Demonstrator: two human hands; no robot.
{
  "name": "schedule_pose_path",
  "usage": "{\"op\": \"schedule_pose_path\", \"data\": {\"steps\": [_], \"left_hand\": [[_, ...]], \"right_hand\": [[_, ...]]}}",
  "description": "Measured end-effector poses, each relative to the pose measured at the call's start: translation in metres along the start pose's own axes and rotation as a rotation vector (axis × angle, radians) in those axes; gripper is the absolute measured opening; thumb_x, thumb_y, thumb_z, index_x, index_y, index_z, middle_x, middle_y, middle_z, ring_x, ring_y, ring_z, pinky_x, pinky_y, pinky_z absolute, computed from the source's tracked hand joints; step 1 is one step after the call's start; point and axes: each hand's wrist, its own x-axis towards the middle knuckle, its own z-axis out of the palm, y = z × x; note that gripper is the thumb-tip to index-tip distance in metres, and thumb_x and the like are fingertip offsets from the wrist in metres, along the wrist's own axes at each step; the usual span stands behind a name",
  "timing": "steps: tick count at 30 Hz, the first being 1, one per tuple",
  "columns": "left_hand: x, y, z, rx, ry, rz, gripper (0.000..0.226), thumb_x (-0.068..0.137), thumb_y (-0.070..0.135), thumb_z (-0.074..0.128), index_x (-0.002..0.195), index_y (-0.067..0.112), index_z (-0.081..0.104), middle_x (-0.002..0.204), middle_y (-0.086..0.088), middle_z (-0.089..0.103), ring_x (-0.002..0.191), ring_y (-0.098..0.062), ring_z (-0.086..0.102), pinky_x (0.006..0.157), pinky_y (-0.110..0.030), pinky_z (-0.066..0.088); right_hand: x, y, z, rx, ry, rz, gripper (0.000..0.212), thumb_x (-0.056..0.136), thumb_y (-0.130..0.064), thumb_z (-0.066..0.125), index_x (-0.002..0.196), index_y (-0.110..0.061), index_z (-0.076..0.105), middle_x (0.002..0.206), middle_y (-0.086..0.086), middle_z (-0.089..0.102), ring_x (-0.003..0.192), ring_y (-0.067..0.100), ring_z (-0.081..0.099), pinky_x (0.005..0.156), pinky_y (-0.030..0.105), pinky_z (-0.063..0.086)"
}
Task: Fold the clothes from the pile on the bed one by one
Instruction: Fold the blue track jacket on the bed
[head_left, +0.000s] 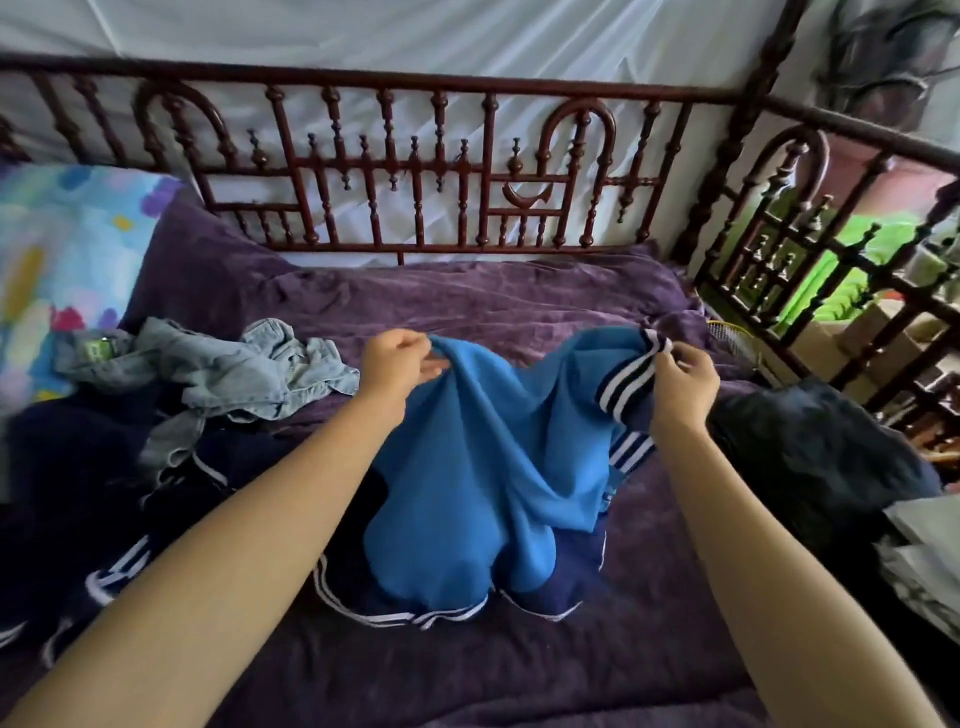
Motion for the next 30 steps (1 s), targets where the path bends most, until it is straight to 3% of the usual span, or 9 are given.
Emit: {"op": "schedule_pose_path", "data": {"steps": [1,3,5,16,20,22,26,28,30], "left_hand": [[0.012,0.007,-0.006,-0.038,-0.004,0.001,0.011,0.095,0.005,0.049,0.092,0.009,0.059,0.101,-0.01,0.064,0.095,-0.018,0.063,0.072,-0.016,0.05],[0.03,-0.002,-0.03,0.029,-0.122,-0.045,0.041,0.095,0.016,0.053,0.135,0.014,0.043,0.145,-0.009,0.039,0.13,-0.02,0.041,0.097,-0.027,0.035],[0.03,-0.032,-0.057,0.138,-0.218,-0.171,0.069,0.093,0.024,0.057,0.149,0.025,0.016,0.156,-0.006,0.016,0.139,-0.021,0.027,0.107,-0.038,0.028],[-0.057,-0.213,-0.188,0.512,-0.028,-0.722,0.044,0.092,0.013,0.055,0.133,0.001,0.043,0.122,-0.02,0.054,0.118,-0.036,0.051,0.091,-0.036,0.043],[-0.069,-0.23,-0.204,0.55,-0.079,-0.746,0.002,0.091,0.009,0.055,0.091,0.011,0.056,0.08,-0.005,0.054,0.082,-0.021,0.054,0.058,-0.027,0.039],[-0.073,-0.244,-0.21,0.543,-0.13,-0.753,0.016,0.091,0.009,0.054,0.077,0.017,0.053,0.073,0.002,0.051,0.07,-0.013,0.05,0.05,-0.018,0.034],[-0.078,-0.261,-0.214,0.578,-0.229,-0.731,0.014,0.091,0.005,0.053,0.101,0.007,0.063,0.079,0.002,0.058,0.066,-0.007,0.05,0.052,-0.009,0.039],[-0.079,-0.267,-0.211,0.651,-0.298,-0.713,0.023,0.09,0.005,0.053,0.11,0.003,0.062,0.098,-0.007,0.065,0.08,-0.012,0.056,0.063,-0.01,0.043],[-0.079,-0.274,-0.206,0.769,-0.356,-0.634,0.033,0.089,0.008,0.055,0.121,0.008,0.056,0.118,-0.009,0.061,0.1,-0.016,0.058,0.084,-0.021,0.044]], "right_hand": [[0.002,-0.007,0.002,0.027,-0.073,-0.026,0.04,0.091,-0.017,0.056,0.13,-0.013,0.049,0.132,0.008,0.053,0.113,0.015,0.05,0.102,0.031,0.041],[-0.008,-0.003,0.008,-0.088,-0.21,-0.057,0.056,0.092,-0.017,0.055,0.144,-0.018,0.033,0.147,0.007,0.037,0.131,0.018,0.039,0.111,0.036,0.033],[-0.03,0.024,0.012,-0.316,-0.294,-0.105,0.059,0.092,-0.015,0.054,0.145,-0.016,0.031,0.15,0.01,0.029,0.136,0.023,0.031,0.113,0.035,0.027],[-0.198,0.186,0.094,-1.041,-1.082,0.021,0.057,0.087,-0.021,0.059,0.14,-0.018,0.039,0.138,0.012,0.038,0.127,0.023,0.041,0.1,0.024,0.034],[-0.244,0.224,0.114,-1.271,-1.312,-0.067,0.066,0.089,-0.026,0.057,0.146,-0.022,0.025,0.141,0.01,0.035,0.132,0.025,0.033,0.105,0.033,0.034],[-0.253,0.238,0.115,-1.42,-1.328,-0.154,0.069,0.09,-0.024,0.056,0.148,-0.021,0.019,0.144,0.008,0.032,0.136,0.025,0.027,0.109,0.036,0.03],[-0.246,0.247,0.109,-1.569,-1.398,-0.412,0.06,0.091,-0.012,0.052,0.145,-0.015,0.026,0.15,0.011,0.026,0.141,0.027,0.019,0.112,0.039,0.022],[-0.237,0.245,0.109,-1.521,-1.335,-0.484,0.052,0.069,-0.022,0.077,0.117,-0.009,0.061,0.118,0.02,0.057,0.116,0.026,0.054,0.098,0.028,0.042],[-0.225,0.244,0.11,-1.463,-1.278,-0.499,0.035,0.05,-0.021,0.087,0.079,-0.007,0.072,0.083,0.015,0.066,0.083,0.025,0.066,0.076,0.022,0.051]]}}
